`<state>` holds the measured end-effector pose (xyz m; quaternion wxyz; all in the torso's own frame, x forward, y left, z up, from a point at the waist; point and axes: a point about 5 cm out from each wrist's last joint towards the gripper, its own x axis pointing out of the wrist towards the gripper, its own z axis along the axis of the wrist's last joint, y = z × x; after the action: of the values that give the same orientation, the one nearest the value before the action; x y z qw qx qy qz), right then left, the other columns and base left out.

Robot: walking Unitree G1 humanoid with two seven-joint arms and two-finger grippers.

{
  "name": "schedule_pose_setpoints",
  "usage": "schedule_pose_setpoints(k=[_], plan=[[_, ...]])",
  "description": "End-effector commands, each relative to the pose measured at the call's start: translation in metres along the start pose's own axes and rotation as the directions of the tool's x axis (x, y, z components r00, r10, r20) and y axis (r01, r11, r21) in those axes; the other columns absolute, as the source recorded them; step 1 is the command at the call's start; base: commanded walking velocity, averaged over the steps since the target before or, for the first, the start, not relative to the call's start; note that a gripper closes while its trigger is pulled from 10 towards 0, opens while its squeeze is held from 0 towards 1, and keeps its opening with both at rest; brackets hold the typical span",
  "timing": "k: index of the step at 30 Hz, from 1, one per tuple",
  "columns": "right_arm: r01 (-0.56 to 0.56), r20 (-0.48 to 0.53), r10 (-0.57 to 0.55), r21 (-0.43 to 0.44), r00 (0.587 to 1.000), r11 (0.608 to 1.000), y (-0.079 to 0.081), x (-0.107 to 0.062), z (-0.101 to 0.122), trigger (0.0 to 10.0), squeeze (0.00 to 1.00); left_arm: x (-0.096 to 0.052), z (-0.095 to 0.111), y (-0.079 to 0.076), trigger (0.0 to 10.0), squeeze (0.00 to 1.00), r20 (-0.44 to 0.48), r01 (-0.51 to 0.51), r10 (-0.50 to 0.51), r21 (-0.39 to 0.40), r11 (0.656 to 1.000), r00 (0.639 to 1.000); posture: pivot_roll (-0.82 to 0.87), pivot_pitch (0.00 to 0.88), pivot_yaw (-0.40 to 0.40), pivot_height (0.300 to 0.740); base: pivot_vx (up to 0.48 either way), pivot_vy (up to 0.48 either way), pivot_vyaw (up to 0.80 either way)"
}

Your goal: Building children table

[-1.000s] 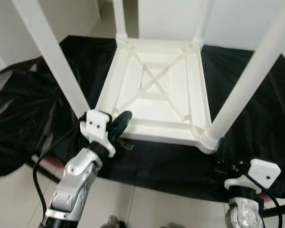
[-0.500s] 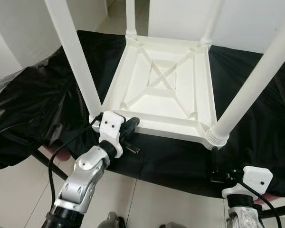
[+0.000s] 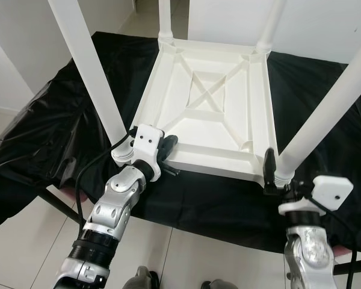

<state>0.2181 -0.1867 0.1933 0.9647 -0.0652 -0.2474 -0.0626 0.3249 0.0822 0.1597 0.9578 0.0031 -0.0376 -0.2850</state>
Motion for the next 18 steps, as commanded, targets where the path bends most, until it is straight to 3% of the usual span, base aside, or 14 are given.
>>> schedule_pose_setpoints(k=[1,7,10,18], plan=[[0.007,0.003,-0.007,0.017,1.000,1.000,-0.003,0.006,0.004,10.0,0.00,0.001,-0.010,0.005,10.0,0.00,-0.039,-0.058,0.058,0.012,0.998,0.998,0.03,0.182,0.026,0.740,0.000,0.000,0.00],[0.007,0.051,-0.009,0.041,0.999,0.999,-0.003,0.020,0.015,10.0,0.00,0.004,-0.012,0.008,10.0,0.00,-0.050,-0.094,0.095,0.019,0.995,0.994,0.03,0.182,0.026,0.740,0.000,0.000,0.00],[0.009,0.140,-0.016,0.055,0.990,0.998,-0.006,0.041,0.037,10.0,0.00,0.004,-0.012,0.014,10.0,0.00,-0.047,-0.138,0.139,0.022,0.990,0.989,0.03,0.165,0.016,0.740,0.000,0.000,0.00],[-0.003,0.269,-0.013,0.059,0.963,0.998,-0.010,0.067,0.069,10.0,0.00,0.007,-0.008,0.021,10.0,0.00,-0.025,-0.164,0.164,0.020,0.986,0.986,0.03,0.155,0.008,0.740,0.000,0.000,0.00]])
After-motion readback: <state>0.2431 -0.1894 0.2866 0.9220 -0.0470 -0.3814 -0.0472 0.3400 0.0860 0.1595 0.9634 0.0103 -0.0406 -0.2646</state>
